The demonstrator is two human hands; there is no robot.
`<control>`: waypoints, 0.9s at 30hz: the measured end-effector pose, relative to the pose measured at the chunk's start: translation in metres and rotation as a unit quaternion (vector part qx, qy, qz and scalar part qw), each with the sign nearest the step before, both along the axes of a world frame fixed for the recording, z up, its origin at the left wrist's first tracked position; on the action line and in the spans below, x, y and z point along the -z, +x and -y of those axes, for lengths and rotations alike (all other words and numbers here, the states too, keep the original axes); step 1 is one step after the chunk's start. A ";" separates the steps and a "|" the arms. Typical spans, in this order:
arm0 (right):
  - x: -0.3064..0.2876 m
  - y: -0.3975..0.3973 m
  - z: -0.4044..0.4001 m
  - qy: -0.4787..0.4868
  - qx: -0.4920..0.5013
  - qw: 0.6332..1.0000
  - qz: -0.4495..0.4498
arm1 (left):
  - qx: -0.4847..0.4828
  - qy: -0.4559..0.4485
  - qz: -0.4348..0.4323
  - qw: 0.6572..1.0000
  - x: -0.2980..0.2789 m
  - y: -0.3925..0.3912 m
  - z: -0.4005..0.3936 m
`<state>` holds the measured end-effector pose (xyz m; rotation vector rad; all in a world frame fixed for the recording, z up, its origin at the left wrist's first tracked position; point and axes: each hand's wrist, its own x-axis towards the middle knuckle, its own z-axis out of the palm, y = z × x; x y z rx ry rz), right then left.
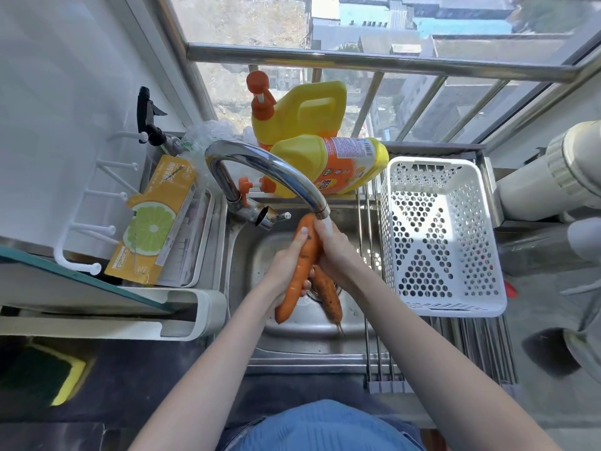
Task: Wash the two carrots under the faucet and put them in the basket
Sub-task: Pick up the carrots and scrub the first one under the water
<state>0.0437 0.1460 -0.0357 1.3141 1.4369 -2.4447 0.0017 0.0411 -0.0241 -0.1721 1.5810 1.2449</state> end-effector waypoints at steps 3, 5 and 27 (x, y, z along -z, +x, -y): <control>0.000 0.015 0.002 0.068 -0.063 0.996 -0.016 | -0.023 0.000 -0.003 1.000 -0.001 0.009 -0.004; -0.002 0.024 -0.001 0.055 -0.084 0.994 -0.042 | -0.029 0.002 0.011 1.000 -0.001 0.013 -0.005; -0.011 0.037 -0.008 0.108 -0.157 0.980 -0.058 | -0.055 -0.022 -0.018 0.998 0.002 0.033 -0.013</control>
